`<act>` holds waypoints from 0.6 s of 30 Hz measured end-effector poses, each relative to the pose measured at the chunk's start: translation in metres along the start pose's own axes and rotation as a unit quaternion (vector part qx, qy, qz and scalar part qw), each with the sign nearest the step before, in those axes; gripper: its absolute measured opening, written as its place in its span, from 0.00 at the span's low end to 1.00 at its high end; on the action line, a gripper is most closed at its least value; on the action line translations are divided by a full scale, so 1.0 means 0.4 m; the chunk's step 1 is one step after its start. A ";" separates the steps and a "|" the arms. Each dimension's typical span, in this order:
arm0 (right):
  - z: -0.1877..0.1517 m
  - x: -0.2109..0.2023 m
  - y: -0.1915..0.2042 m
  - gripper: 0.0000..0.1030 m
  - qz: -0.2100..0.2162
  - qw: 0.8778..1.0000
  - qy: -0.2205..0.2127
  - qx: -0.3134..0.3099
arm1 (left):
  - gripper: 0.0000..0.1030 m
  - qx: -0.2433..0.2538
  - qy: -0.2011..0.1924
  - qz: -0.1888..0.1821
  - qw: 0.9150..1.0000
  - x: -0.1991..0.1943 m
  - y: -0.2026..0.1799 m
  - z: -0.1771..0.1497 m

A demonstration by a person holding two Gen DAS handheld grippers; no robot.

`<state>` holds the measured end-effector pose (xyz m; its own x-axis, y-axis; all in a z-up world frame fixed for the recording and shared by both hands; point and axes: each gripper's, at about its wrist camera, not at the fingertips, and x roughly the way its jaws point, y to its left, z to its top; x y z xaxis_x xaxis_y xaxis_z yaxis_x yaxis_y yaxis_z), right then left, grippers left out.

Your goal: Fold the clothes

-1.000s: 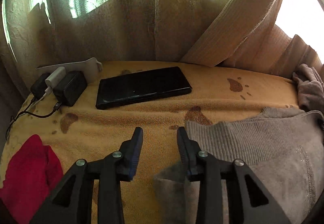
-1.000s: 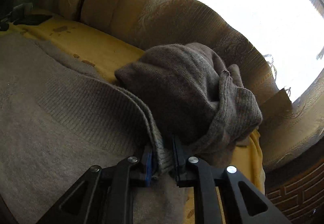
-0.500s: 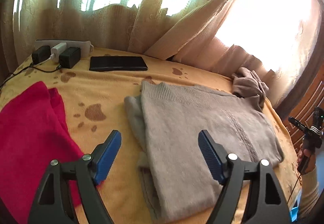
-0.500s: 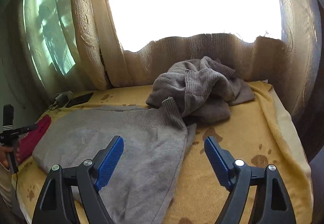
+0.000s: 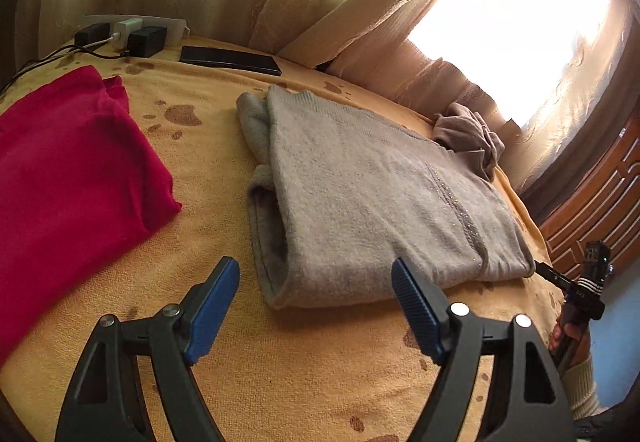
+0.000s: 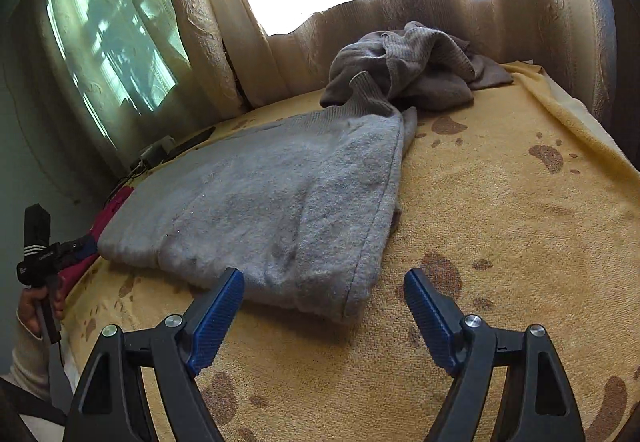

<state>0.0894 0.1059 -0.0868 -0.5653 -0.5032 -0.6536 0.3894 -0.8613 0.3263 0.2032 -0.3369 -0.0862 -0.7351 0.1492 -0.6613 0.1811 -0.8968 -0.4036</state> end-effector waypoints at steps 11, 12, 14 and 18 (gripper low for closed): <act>-0.002 0.023 -0.010 0.81 0.006 1.000 0.024 0.011 | 0.14 0.046 0.024 0.016 0.999 0.065 -0.019 -0.013; -0.002 0.025 -0.007 0.81 0.007 1.000 0.026 0.008 | 0.14 0.043 0.024 0.013 0.999 0.064 -0.013 -0.012; 0.000 0.030 0.000 0.80 0.008 1.000 0.029 0.000 | 0.12 0.048 0.027 0.017 0.998 0.063 -0.012 -0.013; 0.004 0.052 0.014 0.33 0.002 0.999 0.046 -0.015 | 0.11 0.058 0.031 0.032 0.997 0.069 -0.019 -0.012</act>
<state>0.0787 0.0907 -0.0976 -0.4957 -0.4964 -0.7126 0.4132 -0.8565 0.3092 0.1846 -0.3240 -0.1042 -0.6822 0.1116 -0.7226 0.1479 -0.9468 -0.2859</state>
